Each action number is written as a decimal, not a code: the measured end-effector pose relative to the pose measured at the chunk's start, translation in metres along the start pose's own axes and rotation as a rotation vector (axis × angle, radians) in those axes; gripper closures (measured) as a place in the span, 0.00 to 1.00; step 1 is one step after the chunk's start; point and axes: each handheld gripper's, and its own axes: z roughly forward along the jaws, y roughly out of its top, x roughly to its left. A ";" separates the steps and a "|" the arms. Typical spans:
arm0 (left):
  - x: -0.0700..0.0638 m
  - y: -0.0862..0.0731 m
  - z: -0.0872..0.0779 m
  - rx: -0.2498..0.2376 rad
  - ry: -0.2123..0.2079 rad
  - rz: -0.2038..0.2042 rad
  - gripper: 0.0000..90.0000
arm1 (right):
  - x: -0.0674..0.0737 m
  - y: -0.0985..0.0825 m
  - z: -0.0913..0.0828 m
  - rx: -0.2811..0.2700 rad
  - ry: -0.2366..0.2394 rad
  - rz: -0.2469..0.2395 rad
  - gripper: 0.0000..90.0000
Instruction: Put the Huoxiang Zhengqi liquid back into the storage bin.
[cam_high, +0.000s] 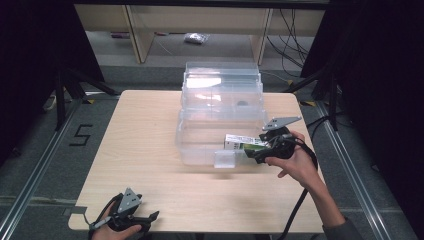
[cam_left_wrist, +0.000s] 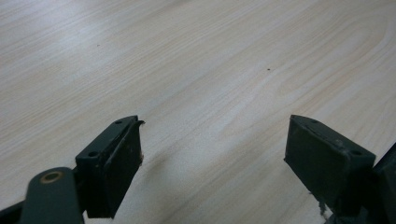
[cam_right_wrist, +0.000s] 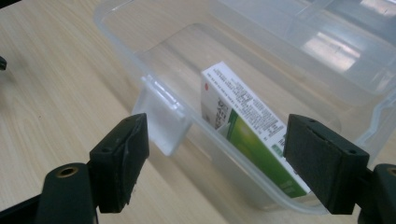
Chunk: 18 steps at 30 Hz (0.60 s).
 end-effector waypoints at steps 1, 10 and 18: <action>0.000 0.000 0.000 -0.001 0.000 0.000 0.20 | 0.000 0.000 0.000 0.000 0.000 0.000 0.26; 0.000 0.000 0.000 -0.001 0.001 -0.004 0.20 | 0.010 -0.023 -0.002 -0.030 -0.003 0.041 0.25; -0.003 0.000 0.002 -0.033 0.000 -0.038 0.20 | 0.021 -0.042 -0.004 -0.071 -0.016 0.045 0.26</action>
